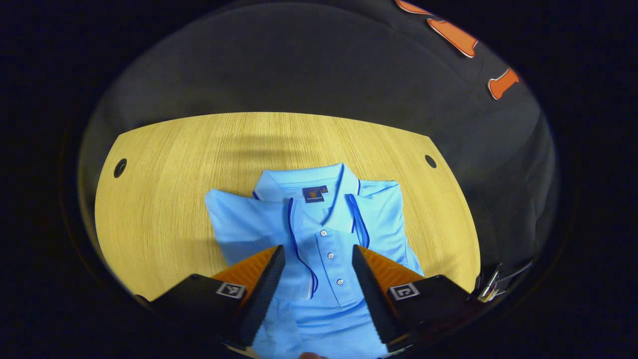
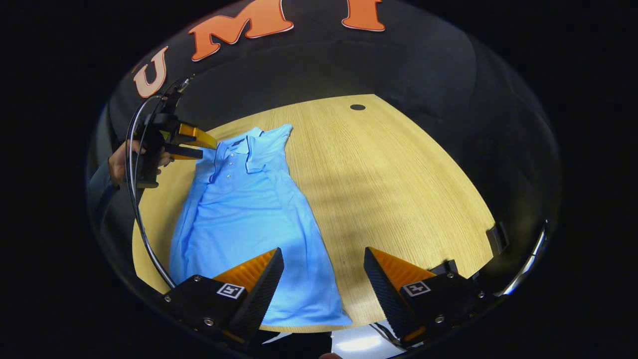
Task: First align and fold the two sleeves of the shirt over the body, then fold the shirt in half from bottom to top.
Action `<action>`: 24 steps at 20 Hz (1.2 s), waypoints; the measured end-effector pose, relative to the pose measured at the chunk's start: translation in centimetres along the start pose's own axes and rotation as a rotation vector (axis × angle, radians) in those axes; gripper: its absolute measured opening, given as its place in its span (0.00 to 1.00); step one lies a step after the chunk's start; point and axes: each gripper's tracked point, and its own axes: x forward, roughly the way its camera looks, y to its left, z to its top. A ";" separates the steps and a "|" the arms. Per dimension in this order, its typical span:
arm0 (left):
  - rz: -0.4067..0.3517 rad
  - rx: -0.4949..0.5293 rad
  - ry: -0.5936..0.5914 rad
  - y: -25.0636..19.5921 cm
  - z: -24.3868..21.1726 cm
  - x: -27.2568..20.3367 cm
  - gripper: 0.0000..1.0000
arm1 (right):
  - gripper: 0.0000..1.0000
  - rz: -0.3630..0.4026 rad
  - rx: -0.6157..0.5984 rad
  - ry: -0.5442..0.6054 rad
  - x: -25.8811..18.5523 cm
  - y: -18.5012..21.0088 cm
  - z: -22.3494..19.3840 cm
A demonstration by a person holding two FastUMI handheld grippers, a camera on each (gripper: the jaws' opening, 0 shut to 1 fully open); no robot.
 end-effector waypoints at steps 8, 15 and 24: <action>0.001 -0.025 0.041 -0.1 -7.9 -6.2 0.99 | 0.99 0.078 -0.075 0.096 0.3 0.3 -4.1; 0.061 0.018 0.103 1.7 -18.3 -10.9 0.99 | 0.96 0.138 -0.143 0.191 0.5 1.5 -8.0; 0.150 -0.052 0.191 2.8 -28.6 -13.9 1.00 | 0.92 0.141 -0.228 0.237 0.6 1.2 -10.7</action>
